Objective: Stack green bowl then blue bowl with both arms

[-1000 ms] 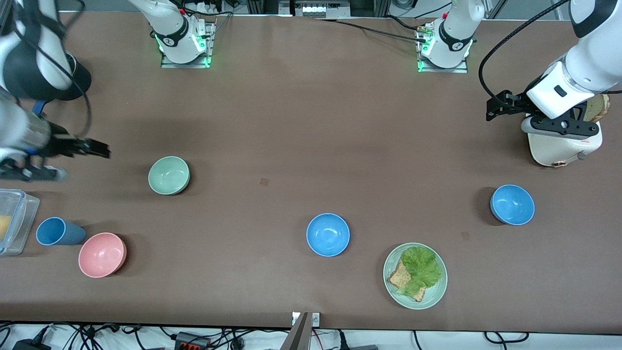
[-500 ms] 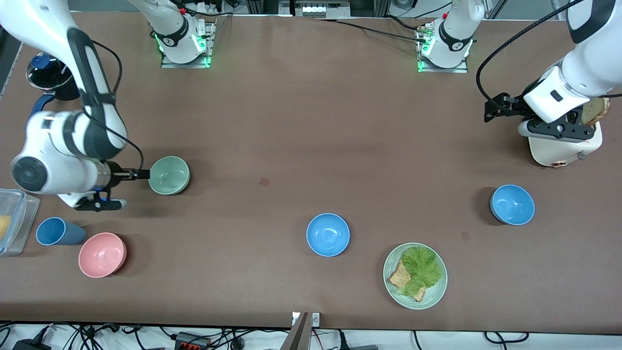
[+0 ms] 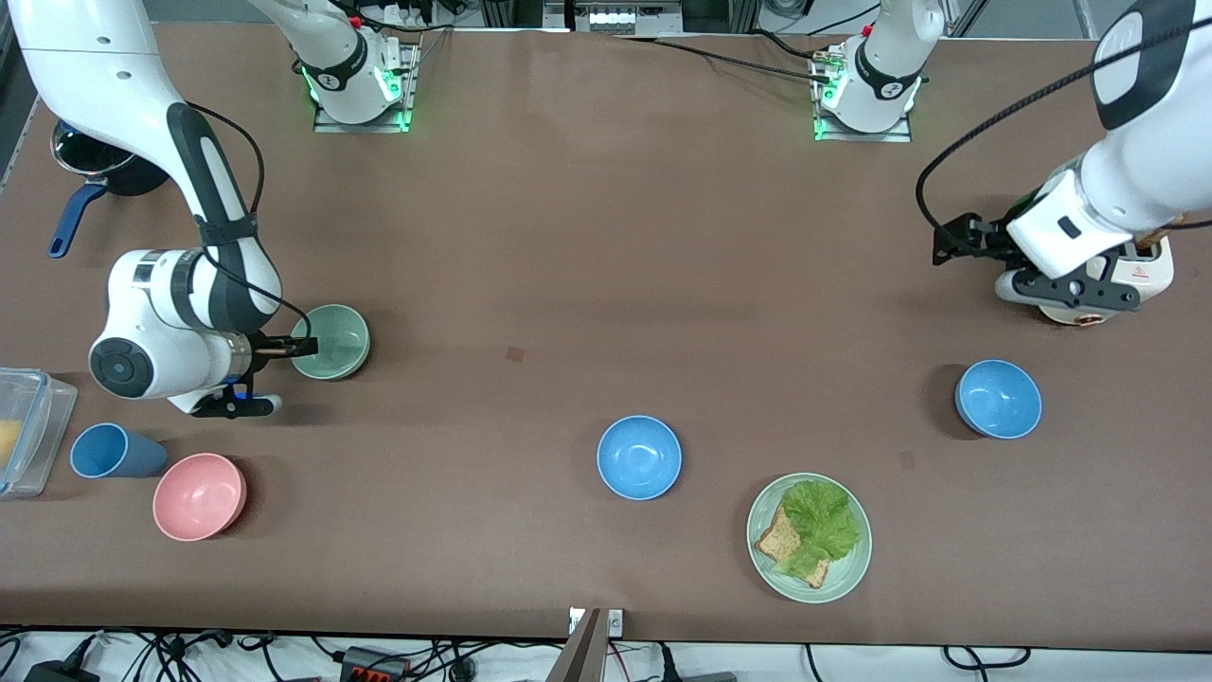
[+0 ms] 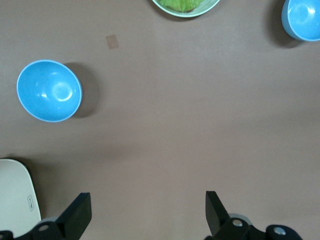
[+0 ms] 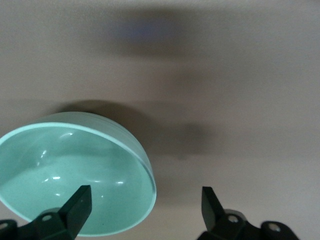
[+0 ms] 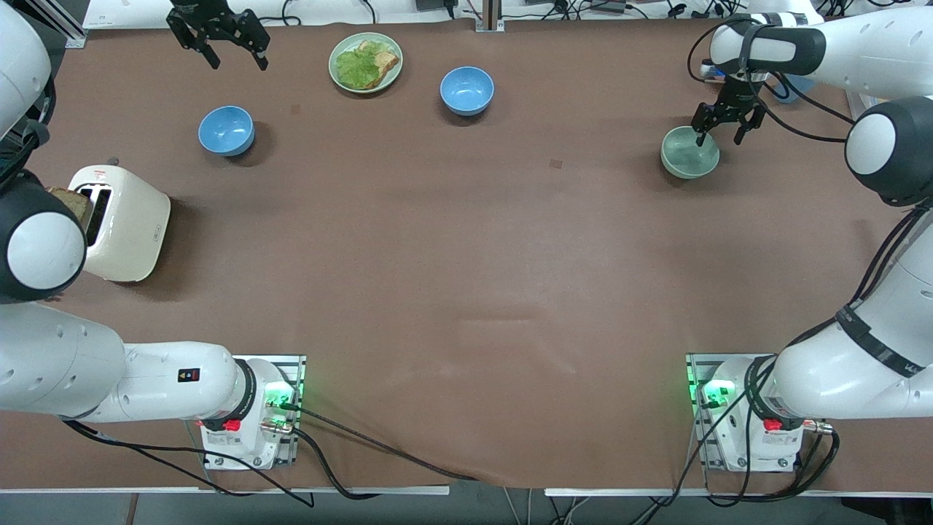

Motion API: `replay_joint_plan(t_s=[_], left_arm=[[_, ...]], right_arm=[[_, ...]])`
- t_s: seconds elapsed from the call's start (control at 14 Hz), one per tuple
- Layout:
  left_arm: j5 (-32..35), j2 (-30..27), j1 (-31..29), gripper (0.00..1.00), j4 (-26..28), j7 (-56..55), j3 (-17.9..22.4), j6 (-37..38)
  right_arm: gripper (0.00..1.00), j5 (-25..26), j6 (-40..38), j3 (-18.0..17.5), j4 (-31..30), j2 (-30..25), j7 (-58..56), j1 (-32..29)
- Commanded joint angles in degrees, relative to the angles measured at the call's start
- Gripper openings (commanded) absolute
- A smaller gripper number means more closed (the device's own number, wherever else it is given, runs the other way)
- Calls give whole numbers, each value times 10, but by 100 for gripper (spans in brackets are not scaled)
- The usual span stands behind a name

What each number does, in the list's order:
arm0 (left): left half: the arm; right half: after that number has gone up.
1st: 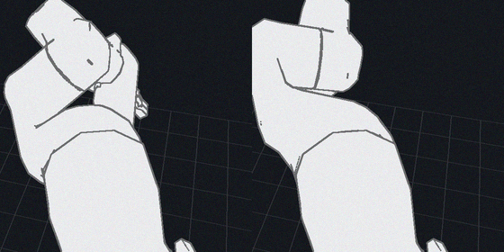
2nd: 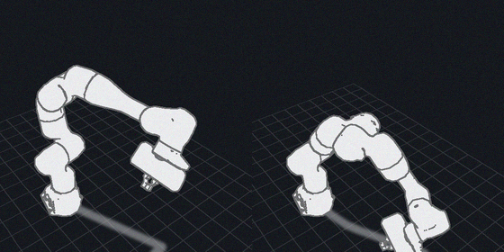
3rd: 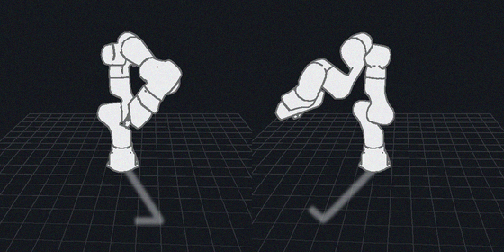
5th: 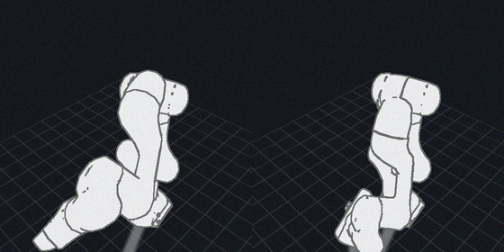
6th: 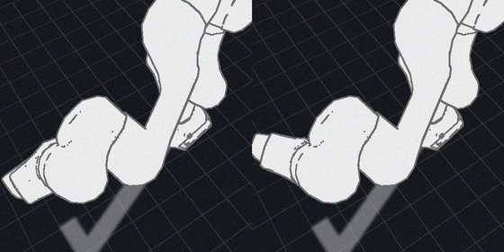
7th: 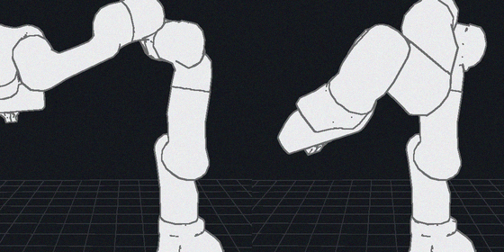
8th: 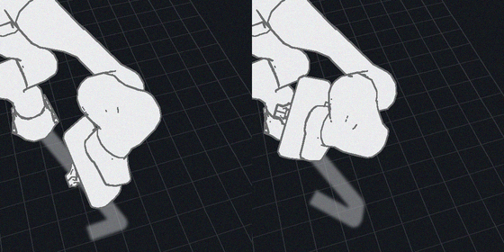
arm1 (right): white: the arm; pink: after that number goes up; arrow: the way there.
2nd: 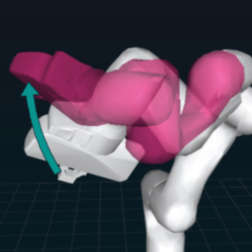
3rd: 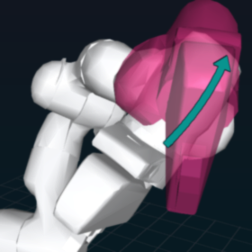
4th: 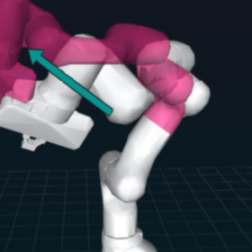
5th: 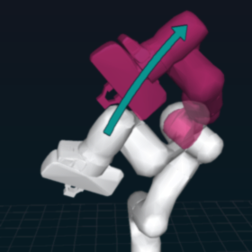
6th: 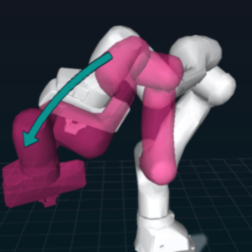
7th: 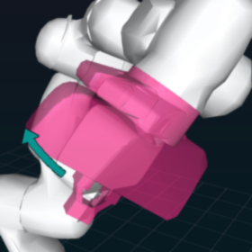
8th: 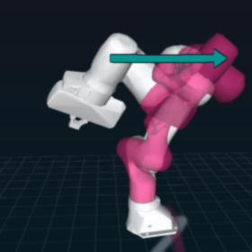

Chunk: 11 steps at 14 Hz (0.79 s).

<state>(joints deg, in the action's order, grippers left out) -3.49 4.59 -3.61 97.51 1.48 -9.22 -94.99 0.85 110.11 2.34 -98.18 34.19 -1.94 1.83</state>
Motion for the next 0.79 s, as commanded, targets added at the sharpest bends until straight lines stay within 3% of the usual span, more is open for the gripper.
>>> replay_joint_plan(t_s=[0.0, 0.14, 0.29, 0.36, 0.43, 0.57, 0.71], left_arm=[[1, 27, 3, 100, -43, 0, -2, 10], [1, 26, 3, 100, -42, 6, -2, 14], [1, 25, 1, 100, -36, 6, -2, 19], [0, 26, -2, 100, -36, 7, -2, 30], [0, 32, -3, 100, -36, 6, -2, 38], [1, 59, -10, 100, -39, 8, 2, 38], [8, 75, -24, 100, -36, 10, 3, 19]], right_arm=[[58, -3, 9, -2, 4, 12, 9, 1], [45, -17, 12, -2, 3, 16, 8, 1], [23, -18, 9, -2, 3, 17, 8, 1], [7, -18, 5, -2, 4, 17, 8, 1], [0, -18, 5, -2, 4, 15, 4, 2], [0, -19, -2, -10, 8, 9, 1, 8], [0, -23, -30, -43, 11, -24, 8, 11]])
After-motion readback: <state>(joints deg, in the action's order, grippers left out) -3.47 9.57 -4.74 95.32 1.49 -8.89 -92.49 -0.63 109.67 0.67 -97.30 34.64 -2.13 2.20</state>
